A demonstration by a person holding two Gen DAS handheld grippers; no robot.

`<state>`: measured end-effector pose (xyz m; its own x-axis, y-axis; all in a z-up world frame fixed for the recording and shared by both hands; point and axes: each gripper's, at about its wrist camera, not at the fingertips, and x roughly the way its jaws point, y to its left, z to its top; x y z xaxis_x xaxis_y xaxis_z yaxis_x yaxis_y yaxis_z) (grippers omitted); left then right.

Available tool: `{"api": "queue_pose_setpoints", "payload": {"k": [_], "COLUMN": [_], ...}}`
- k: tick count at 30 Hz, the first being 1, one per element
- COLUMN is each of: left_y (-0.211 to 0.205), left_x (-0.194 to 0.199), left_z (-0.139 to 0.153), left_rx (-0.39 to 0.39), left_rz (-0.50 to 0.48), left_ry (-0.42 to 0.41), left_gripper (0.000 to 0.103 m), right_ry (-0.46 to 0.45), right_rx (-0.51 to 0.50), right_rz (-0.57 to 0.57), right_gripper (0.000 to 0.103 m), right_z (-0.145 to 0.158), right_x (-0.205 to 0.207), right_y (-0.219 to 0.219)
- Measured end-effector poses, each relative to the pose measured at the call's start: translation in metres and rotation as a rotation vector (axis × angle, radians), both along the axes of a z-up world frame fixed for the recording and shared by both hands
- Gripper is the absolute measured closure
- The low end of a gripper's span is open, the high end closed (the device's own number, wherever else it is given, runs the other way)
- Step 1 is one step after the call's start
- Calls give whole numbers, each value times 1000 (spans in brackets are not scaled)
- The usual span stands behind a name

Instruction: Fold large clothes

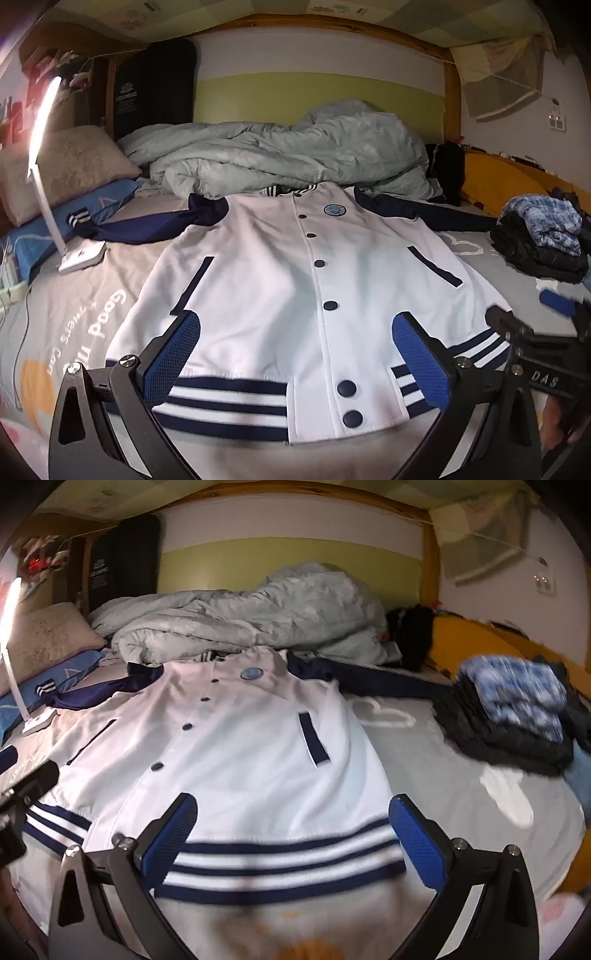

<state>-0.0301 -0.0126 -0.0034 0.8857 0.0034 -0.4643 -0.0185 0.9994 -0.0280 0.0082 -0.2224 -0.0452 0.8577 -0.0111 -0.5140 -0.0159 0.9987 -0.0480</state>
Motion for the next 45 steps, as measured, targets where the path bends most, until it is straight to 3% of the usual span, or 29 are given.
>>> {"api": "queue_pose_setpoints", "payload": {"k": [5,10,30,38,45], "left_y": [-9,-13,-11,-1,2], "left_x": [-3,-8,-19,-12,-7], "left_z": [-2,-4,7,8,4], "left_rx": [55,100,58,-16,-26], "left_rz": [-18,-14,-30,-54,-41], "left_ry": [-7,-36,-68,-38,-17], "left_gripper": [0,0,0,0,0], "right_ry": [43,-4,-11,6,3], "right_rx": [18,-12,-28,-38,-24], "right_rz": [3,-28,-9,7,12], "right_gripper": [0,0,0,0,0], "right_z": [3,3,0,0,1], "right_x": [3,-2,-4,-2,-1], "right_y": [-1,-1,0,2,1]}}
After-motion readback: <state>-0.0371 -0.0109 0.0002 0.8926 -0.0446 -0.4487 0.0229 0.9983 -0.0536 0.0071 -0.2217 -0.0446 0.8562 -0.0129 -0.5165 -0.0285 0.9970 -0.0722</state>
